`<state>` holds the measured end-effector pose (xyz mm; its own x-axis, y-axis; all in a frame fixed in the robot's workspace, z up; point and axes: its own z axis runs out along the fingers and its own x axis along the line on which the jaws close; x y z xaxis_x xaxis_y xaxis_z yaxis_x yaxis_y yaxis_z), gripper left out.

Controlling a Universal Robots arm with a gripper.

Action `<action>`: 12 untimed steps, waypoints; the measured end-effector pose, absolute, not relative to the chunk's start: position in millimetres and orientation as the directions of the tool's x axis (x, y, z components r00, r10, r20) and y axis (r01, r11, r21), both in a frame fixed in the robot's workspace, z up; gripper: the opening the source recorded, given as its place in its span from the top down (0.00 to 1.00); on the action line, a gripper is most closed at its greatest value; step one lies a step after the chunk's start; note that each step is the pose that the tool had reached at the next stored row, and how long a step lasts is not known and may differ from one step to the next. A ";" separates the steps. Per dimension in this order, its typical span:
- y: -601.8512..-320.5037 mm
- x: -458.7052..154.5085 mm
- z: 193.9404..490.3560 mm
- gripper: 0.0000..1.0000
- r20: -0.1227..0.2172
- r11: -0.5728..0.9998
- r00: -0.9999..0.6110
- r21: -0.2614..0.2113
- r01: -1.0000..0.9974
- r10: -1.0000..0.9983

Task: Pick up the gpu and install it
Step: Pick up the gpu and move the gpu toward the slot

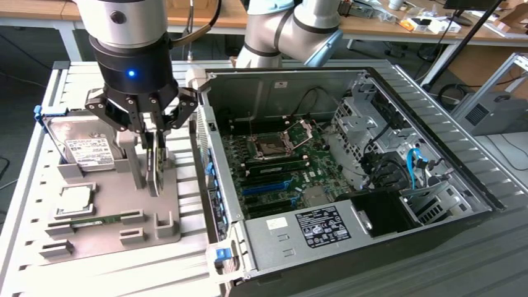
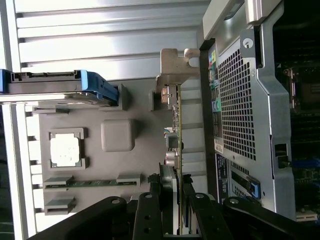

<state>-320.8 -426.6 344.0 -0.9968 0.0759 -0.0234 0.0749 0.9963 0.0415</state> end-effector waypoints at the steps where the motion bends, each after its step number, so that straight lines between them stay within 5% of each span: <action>1: -426.6 -320.8 344.3 0.73 -0.023 0.996 -0.997 0.041 0.075 0.076; 12: -426.6 -320.8 347.5 0.73 -0.023 0.996 -0.997 0.041 0.075 0.076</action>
<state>-320.8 -426.6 347.5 -0.9968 0.0759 -0.0234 0.0749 0.9963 0.0415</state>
